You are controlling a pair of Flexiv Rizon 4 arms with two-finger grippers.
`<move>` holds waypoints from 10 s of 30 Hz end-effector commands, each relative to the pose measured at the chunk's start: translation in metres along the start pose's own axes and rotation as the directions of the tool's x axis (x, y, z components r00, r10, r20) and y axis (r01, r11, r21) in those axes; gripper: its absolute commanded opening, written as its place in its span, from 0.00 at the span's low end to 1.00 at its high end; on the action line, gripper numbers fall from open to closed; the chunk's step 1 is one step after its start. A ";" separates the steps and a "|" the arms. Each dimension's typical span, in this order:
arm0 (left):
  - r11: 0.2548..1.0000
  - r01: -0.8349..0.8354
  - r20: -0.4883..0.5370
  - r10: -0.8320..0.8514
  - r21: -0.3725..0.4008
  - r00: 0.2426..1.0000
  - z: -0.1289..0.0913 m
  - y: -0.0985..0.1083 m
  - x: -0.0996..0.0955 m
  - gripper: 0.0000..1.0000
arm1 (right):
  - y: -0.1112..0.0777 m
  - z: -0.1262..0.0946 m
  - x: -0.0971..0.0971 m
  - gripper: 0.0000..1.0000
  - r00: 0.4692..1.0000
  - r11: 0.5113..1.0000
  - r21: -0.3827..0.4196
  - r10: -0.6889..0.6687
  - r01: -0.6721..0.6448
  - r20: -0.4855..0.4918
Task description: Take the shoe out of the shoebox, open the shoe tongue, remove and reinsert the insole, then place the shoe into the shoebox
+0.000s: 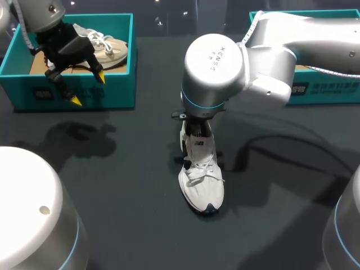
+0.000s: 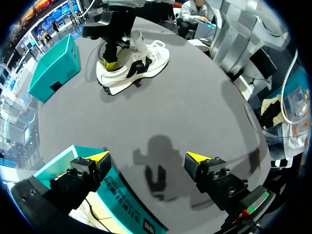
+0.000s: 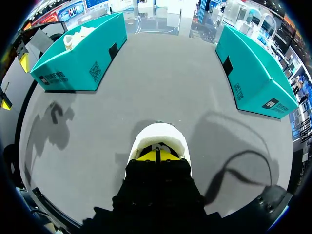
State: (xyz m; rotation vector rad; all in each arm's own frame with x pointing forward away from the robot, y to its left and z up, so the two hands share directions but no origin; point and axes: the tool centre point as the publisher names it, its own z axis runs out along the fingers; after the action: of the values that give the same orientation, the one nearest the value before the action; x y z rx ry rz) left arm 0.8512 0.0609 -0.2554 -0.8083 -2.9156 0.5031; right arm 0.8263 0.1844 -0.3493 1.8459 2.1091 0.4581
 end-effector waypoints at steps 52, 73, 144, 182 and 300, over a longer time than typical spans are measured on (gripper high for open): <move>1.000 -0.001 -0.001 0.001 -0.001 1.000 0.000 0.000 0.000 1.00 | -0.046 0.030 -0.028 0.00 0.985 0.962 0.209 -0.172 0.174 -0.030; 1.000 -0.001 -0.001 0.001 -0.001 1.000 0.000 0.000 0.000 1.00 | 0.006 0.012 -0.012 0.00 0.941 0.958 -0.067 -0.286 0.278 -0.183; 1.000 -0.001 -0.001 0.001 -0.001 1.000 0.000 0.000 0.000 1.00 | -0.037 0.008 -0.010 0.00 0.911 0.807 0.433 -0.300 0.401 -0.284; 1.000 -0.001 -0.001 0.001 -0.001 1.000 0.000 0.000 0.000 1.00 | -0.053 -0.026 -0.015 0.98 0.918 0.742 0.540 -0.333 0.397 -0.217; 1.000 -0.001 -0.001 0.001 -0.001 1.000 0.000 0.000 0.000 1.00 | -0.038 -0.023 -0.028 0.38 0.859 0.789 0.347 -0.429 0.507 -0.280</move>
State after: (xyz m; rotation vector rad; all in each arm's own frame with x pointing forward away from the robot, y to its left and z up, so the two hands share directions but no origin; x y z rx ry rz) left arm 0.8512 0.0609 -0.2554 -0.8084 -2.9156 0.5032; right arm 0.7715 0.1469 -0.3219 1.3781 2.7995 0.0489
